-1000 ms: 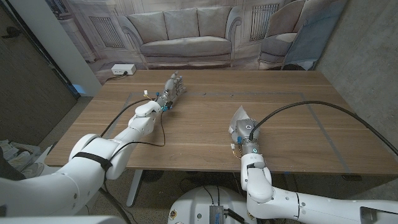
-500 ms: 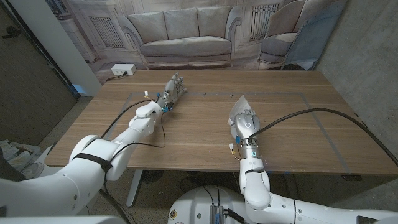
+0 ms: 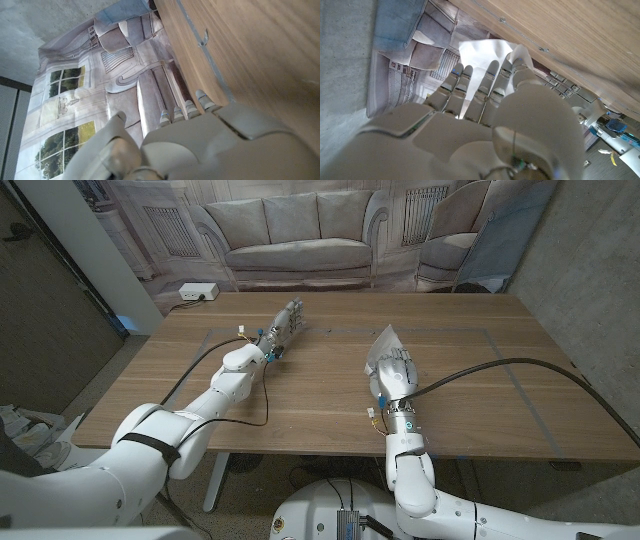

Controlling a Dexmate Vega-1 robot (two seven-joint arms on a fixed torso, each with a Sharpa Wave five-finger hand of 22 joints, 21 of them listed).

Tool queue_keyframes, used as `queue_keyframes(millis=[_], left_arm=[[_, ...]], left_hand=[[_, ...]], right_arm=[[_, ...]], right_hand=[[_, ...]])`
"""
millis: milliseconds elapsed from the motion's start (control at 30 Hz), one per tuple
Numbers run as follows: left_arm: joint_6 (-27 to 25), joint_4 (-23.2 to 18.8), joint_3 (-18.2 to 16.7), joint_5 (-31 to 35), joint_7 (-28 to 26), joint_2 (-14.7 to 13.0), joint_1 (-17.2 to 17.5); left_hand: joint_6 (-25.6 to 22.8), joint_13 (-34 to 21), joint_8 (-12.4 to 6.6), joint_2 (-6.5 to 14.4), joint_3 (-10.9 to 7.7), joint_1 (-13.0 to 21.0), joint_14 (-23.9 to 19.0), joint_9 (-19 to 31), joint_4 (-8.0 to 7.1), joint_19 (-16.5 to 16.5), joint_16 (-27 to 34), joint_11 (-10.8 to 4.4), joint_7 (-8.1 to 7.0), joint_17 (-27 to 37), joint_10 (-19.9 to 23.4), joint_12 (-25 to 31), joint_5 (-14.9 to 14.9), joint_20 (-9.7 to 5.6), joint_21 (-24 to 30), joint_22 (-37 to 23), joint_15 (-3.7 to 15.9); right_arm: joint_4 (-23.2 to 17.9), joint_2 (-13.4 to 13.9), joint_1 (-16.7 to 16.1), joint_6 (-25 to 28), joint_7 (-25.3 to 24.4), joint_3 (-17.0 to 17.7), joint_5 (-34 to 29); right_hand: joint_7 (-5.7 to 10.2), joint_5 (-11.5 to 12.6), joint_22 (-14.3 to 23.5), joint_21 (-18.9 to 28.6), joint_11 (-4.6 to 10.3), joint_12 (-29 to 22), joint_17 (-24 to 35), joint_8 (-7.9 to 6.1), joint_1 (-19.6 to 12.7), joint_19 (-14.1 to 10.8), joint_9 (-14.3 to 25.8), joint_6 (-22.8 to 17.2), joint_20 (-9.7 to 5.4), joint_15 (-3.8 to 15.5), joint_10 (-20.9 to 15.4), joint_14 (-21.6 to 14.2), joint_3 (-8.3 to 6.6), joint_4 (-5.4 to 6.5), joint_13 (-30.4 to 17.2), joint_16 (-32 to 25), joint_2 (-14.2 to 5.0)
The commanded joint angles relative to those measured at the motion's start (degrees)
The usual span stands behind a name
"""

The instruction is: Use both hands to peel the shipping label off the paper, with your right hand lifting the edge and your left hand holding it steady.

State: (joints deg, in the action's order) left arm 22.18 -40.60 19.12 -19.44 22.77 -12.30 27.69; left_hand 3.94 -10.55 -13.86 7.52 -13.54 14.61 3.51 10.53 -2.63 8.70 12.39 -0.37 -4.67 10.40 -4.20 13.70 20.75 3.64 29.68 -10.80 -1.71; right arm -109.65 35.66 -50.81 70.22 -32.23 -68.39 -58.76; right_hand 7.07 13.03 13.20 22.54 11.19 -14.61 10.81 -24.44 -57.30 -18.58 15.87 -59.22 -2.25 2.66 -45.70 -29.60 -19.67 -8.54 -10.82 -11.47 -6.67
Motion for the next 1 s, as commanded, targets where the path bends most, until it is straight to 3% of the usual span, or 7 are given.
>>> queue_keyframes(millis=[33, 267, 400, 567, 767, 1000], left_arm=[[-1.03, -13.95, 4.96, 3.82, -3.13, -3.73, 3.39], [-0.55, -20.45, 7.26, 5.95, -5.58, -6.40, 4.98], [-1.35, -23.90, 8.59, 7.31, -6.35, -8.57, 5.65], [-1.20, -25.16, 10.06, 6.08, -2.49, -10.63, 5.33], [-2.55, -30.19, 10.67, 6.27, -3.07, -13.41, 7.18], [-2.06, -32.45, 10.96, 4.73, -1.69, -15.51, 8.18]], left_hand=[[-4.11, -0.40, -0.92, -1.25, -0.90, 3.95, -2.90, 0.27, 2.51, 0.05, 0.89, 0.22, 0.56, 0.63, 3.56, 0.91, -1.92, 1.56, -0.29, -0.39, 0.29], [-11.77, -1.07, -2.61, -3.10, -0.80, 7.67, -7.12, 0.53, 5.13, 0.14, 2.69, 0.16, 2.03, 2.16, 10.61, 2.78, -4.49, 2.40, -0.64, -0.83, 1.08], [-16.35, -1.85, -3.84, -3.64, -0.96, 9.88, -9.16, 0.69, 6.56, -0.52, 3.94, -0.35, 1.72, 3.39, 13.71, 4.02, -5.40, 2.95, -0.43, -1.05, 1.37], [-15.06, -2.40, -2.98, -5.15, -0.94, 12.16, -8.25, 0.76, 8.38, -0.74, 3.71, -0.44, 0.90, 4.07, 13.11, 4.08, -5.97, 3.00, -0.37, -1.13, 1.07], [-13.81, -2.94, -2.12, -6.74, -0.64, 14.01, -6.34, 0.83, 9.80, -0.13, 3.18, 0.07, 0.29, 4.87, 10.91, 3.52, -6.26, 3.70, -0.65, -1.21, 0.20], [-17.19, -3.49, -3.08, -7.31, -0.77, 16.31, -5.44, 0.94, 10.83, 0.40, 3.16, -0.01, -3.05, 5.81, 10.36, 3.64, -6.29, 4.12, -0.88, -1.28, -0.46]], right_arm=[[1.16, -0.72, -0.42, -3.21, 1.38, 2.01, -2.42], [2.48, -1.91, -0.53, -4.37, 1.72, 2.86, -3.53], [3.10, -2.42, -0.71, -5.01, 1.55, 3.47, -3.94], [4.12, -3.22, -1.02, -5.68, 0.74, 4.62, -3.92], [5.09, -3.84, -0.94, -6.21, 0.13, 5.64, -4.11], [5.30, -4.00, -0.43, -6.69, 0.34, 6.47, -4.60]], right_hand=[[0.12, -0.01, 0.16, 0.24, 0.09, 0.14, 0.23, -0.53, -0.67, -0.60, 0.40, -0.22, -2.70, 10.75, -0.67, -0.73, 0.30, 0.02, -0.32, -0.19, 0.09], [-0.09, 0.09, 0.19, 0.37, 0.09, 0.22, 0.17, -0.85, -0.85, -0.61, 0.67, -0.34, -2.63, 10.80, -0.78, -0.78, 0.42, 0.05, -0.34, -0.07, 0.02], [0.02, 0.14, 0.21, 0.43, 0.09, 0.31, 0.13, -1.02, -0.89, -0.52, 0.90, -0.19, -2.64, 10.71, -0.84, -0.79, 0.63, 0.12, -0.35, 0.02, 0.07], [-0.03, 0.20, 0.22, 0.54, 0.11, 0.41, 0.09, -1.19, -0.96, -0.56, 1.08, -0.19, -2.57, 10.73, -0.82, -0.82, 0.68, 0.16, -0.36, 0.10, 0.01], [-0.15, 0.29, 0.23, 0.63, 0.09, 0.46, 0.02, -1.38, -1.00, -0.52, 1.29, -0.11, -2.51, 10.67, -0.98, -0.91, 0.75, 0.23, -0.38, 0.20, -0.01], [-0.11, 0.38, 0.25, 0.76, 0.10, 0.54, -0.03, -1.61, -1.11, -0.49, 1.54, -0.03, -2.49, 10.74, -1.13, -1.00, 0.85, 0.26, -0.39, 0.29, -0.02]])
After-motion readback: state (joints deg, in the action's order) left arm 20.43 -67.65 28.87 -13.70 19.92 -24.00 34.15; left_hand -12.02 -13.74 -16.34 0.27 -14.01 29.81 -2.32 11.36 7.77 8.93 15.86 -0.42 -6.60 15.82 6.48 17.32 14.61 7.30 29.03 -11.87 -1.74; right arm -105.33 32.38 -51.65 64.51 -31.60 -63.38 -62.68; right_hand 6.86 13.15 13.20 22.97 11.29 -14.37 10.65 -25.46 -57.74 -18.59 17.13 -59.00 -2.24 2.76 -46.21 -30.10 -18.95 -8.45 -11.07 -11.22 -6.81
